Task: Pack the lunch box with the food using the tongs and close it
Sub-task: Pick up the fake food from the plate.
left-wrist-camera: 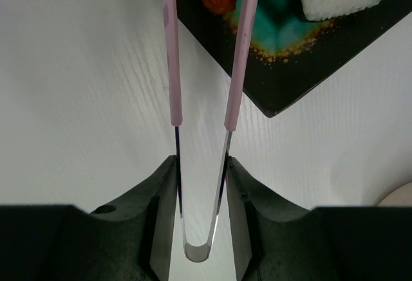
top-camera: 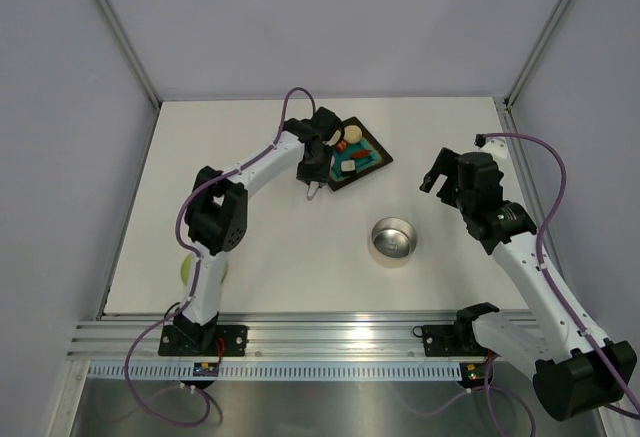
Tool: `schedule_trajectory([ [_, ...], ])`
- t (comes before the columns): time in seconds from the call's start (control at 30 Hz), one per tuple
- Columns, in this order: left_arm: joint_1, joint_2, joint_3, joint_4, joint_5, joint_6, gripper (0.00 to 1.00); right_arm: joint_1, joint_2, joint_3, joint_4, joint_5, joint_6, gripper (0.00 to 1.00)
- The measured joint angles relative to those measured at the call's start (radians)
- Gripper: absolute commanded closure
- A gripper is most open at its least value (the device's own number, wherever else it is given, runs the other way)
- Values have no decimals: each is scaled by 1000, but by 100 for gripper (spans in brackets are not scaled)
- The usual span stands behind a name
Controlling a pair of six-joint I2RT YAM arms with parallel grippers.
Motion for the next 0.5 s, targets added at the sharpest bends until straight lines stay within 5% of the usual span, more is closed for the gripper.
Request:
schedule_trajectory([
  [0.5, 0, 48, 156, -98, -7, 3, 59, 0, 0, 0, 0, 0, 0, 0],
])
